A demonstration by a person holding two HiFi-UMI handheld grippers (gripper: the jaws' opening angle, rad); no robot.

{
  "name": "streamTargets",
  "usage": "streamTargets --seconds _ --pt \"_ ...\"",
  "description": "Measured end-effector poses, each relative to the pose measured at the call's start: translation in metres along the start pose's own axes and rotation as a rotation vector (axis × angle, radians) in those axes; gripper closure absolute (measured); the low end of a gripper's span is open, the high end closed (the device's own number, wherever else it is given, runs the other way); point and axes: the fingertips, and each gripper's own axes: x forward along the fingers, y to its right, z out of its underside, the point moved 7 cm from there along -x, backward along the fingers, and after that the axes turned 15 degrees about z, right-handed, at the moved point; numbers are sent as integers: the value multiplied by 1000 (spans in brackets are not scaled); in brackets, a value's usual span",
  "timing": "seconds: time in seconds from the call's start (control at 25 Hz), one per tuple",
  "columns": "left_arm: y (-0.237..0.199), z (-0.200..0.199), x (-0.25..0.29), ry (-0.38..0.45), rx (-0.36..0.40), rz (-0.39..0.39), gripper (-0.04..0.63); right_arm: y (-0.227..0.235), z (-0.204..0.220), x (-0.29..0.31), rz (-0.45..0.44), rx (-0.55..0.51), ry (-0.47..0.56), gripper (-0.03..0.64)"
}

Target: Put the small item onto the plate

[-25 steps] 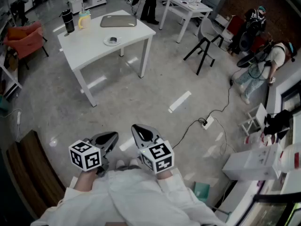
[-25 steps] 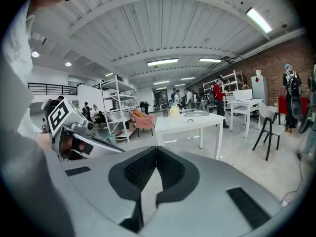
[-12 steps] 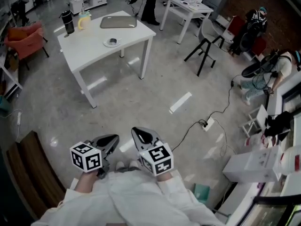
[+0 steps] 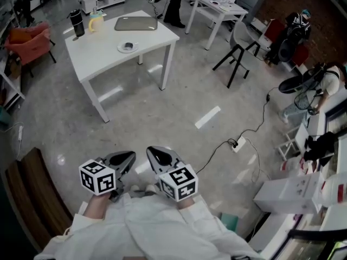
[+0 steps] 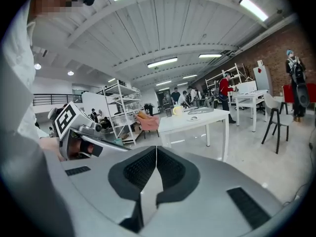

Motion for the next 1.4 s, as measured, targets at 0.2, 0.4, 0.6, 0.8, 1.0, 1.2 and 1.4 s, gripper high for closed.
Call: streamTargets --seconds 0.2,0.4,0.6,0.8,1.0,1.2,1.4 --pt "-3 15 15 5 -55 -6 584 6 11 1 -31 -11 -35 600" --pt "-7 27 24 -1 -90 -6 584 10 25 4 -43 -2 -65 600" --pt "-24 21 34 -9 -103 -4 584 15 22 20 -66 -23 -78 600" --pt "-49 -4 47 -15 -85 14 584 34 2 48 -28 -13 -39 600" --pt "-90 -41 53 -22 -66 22 584 55 -27 97 32 1 28 601" --pt "-137 -91 53 -32 -57 26 584 59 -65 155 11 2 30 601" --pt "-181 -139 51 -42 -23 35 584 62 -96 210 42 -14 34 600"
